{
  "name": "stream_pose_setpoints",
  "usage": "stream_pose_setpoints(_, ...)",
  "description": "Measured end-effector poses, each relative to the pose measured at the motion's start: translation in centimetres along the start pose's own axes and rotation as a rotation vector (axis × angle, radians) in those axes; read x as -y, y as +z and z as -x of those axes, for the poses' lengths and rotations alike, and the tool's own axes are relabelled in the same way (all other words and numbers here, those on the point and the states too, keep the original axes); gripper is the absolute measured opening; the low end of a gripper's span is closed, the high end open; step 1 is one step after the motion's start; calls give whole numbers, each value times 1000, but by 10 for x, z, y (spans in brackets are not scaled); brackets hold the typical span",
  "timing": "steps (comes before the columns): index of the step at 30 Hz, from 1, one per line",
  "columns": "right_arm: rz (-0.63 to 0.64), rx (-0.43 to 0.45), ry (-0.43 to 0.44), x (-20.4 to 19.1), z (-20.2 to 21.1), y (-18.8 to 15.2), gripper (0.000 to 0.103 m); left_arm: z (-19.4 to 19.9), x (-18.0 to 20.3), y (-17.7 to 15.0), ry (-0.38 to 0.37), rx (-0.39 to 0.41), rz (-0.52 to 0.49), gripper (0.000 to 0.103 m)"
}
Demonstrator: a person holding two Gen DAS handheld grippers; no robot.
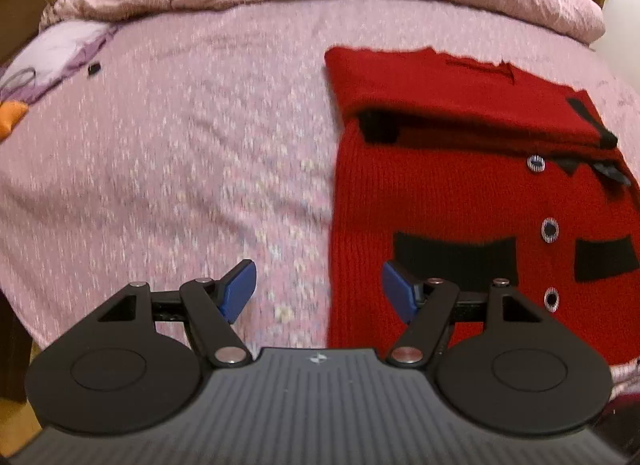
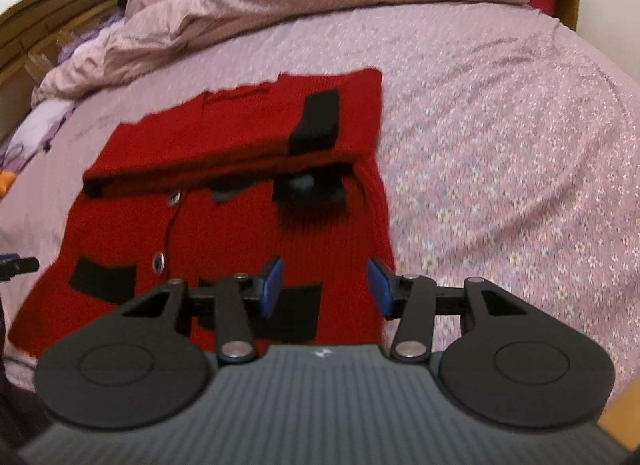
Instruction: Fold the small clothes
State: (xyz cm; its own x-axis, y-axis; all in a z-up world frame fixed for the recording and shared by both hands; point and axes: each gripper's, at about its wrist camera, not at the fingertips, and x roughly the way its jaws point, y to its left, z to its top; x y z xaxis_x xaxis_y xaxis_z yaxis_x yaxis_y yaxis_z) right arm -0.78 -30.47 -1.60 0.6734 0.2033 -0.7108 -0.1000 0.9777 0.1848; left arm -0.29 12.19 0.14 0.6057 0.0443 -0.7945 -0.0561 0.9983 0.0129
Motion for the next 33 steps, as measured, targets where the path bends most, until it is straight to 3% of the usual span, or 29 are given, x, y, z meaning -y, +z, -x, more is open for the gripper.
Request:
stream_pose_setpoints(5, 62, -31, -46, -4, 0, -16, 49, -1, -1, -13, -15, -42, 16, 75)
stream_pose_setpoints(20, 100, -88, -14, -3, -5, -37, 49, -3, 17, -19, -29, -62, -53, 75)
stream_pose_setpoints(33, 83, -156, 126, -7, -12, -47, 50, 0, 20, -22, -68, -80, -80, 75)
